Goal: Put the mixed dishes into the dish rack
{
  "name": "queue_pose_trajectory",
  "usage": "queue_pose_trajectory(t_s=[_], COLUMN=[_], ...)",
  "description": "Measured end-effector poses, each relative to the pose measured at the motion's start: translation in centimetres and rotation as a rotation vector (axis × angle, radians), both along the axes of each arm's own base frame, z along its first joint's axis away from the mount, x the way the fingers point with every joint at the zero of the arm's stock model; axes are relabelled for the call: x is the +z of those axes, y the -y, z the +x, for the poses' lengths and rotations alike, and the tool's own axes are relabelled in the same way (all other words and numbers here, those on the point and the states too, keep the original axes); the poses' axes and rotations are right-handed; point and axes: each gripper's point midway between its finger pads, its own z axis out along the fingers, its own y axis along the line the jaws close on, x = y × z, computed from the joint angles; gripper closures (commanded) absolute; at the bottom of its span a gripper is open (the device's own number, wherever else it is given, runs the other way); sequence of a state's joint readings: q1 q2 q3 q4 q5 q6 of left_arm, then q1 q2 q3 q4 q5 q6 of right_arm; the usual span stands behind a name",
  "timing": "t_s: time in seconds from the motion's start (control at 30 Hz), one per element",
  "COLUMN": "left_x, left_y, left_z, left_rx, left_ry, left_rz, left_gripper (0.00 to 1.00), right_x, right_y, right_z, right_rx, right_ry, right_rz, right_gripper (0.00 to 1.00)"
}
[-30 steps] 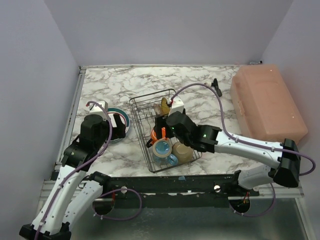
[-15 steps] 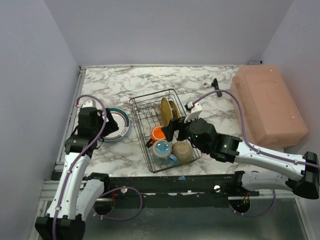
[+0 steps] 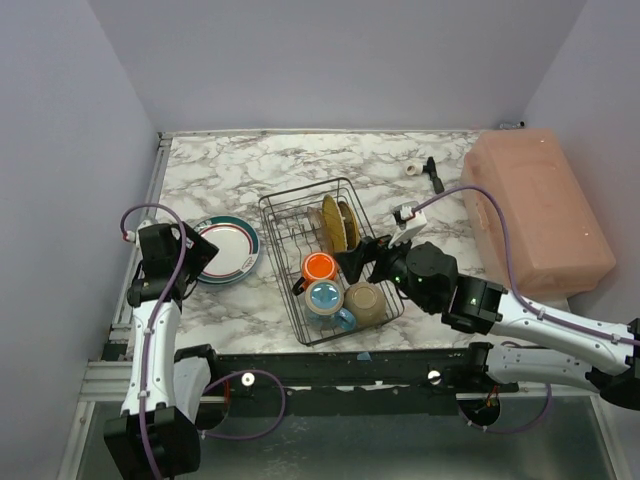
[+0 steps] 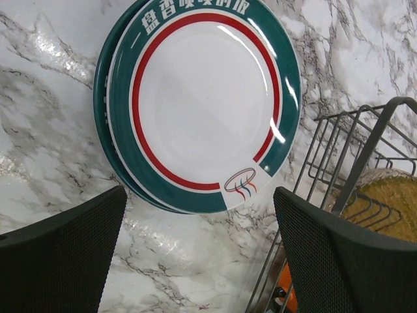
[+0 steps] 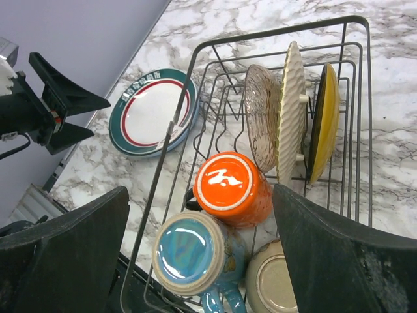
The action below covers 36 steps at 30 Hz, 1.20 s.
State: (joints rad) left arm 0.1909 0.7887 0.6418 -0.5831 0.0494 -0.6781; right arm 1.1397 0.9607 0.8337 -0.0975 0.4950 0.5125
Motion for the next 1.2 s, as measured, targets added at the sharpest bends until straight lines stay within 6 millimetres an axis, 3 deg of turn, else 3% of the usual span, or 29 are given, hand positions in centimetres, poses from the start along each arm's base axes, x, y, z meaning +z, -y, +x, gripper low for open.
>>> queue_pose_trajectory(t_s=[0.37, 1.0, 1.2], left_x=[-3.7, -6.8, -6.9], left_y=[-0.2, -0.1, 0.0], left_z=[0.4, 0.5, 0.3], left_rx=[0.069, 0.113, 0.116], left_ry=[-0.089, -0.144, -0.146], left_rz=[-0.079, -0.128, -0.129], left_gripper=[0.06, 0.15, 0.15], right_x=[0.8, 0.7, 0.6], right_y=[1.3, 1.3, 1.4], right_z=[-0.3, -0.2, -0.2], right_rx=[-0.017, -0.025, -0.025], right_ry=[0.019, 0.014, 0.012], right_rz=[0.031, 0.034, 0.036], right_gripper=[0.05, 0.05, 0.05])
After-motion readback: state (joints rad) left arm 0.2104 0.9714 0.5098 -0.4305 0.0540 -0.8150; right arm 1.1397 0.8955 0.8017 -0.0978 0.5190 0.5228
